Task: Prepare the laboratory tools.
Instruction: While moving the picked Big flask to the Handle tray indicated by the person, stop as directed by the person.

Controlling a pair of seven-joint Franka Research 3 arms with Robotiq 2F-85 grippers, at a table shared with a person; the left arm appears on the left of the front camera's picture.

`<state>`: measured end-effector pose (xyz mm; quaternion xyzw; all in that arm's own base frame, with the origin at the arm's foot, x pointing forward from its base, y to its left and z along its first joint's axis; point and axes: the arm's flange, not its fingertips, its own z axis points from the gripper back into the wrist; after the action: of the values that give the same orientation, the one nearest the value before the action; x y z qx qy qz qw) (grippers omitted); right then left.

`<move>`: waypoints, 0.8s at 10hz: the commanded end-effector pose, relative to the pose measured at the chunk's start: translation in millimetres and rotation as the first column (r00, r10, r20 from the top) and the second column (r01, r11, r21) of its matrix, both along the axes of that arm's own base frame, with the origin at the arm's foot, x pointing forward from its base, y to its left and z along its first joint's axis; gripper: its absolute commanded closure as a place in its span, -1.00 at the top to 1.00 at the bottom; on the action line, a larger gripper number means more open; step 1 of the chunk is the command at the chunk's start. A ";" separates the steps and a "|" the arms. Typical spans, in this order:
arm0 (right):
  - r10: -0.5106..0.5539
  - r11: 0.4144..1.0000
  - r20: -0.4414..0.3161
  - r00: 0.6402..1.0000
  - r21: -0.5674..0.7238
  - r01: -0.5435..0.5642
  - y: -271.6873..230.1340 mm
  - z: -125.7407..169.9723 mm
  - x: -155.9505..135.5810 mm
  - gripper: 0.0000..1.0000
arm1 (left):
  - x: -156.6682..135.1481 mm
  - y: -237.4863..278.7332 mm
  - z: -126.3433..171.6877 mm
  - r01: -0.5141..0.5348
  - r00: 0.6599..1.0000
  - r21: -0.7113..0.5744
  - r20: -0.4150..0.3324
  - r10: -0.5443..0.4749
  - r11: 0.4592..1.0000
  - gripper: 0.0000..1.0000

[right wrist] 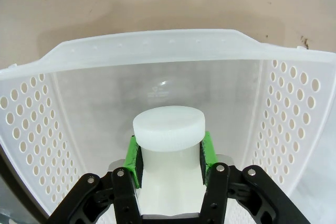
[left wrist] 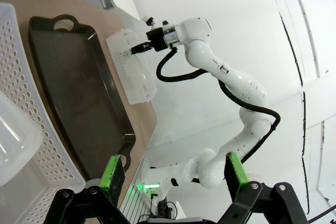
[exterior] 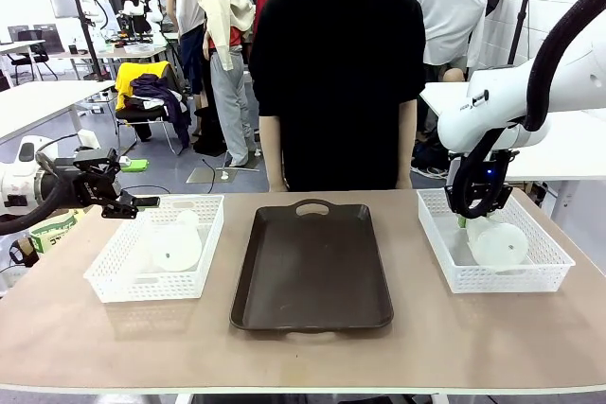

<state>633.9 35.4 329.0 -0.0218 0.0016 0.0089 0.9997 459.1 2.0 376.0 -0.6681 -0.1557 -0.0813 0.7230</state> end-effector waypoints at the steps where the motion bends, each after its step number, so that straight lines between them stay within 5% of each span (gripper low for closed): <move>1: 0.008 1.000 -0.001 1.000 -0.001 -0.008 -0.5 -0.4 0.0 -1.00 | -0.1 0.9 1.1 -0.006 1.000 0.003 0.003 0.006 1.000 1.00; 5: 0.000 1.000 0.000 1.000 0.000 0.000 0.0 0.0 0.0 -1.00 | -0.1 0.9 1.1 -0.006 1.000 0.003 0.003 0.006 1.000 1.00; 8: 0.001 1.000 0.012 1.000 0.000 -0.001 -4.5 59.4 -14.9 -1.00 | -0.1 0.9 1.1 -0.006 1.000 0.003 0.003 0.006 1.000 1.00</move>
<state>626.6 34.0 367.0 -0.0228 -0.0031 0.0070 0.9997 459.1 2.0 376.0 -0.6681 -0.1557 -0.0813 0.7230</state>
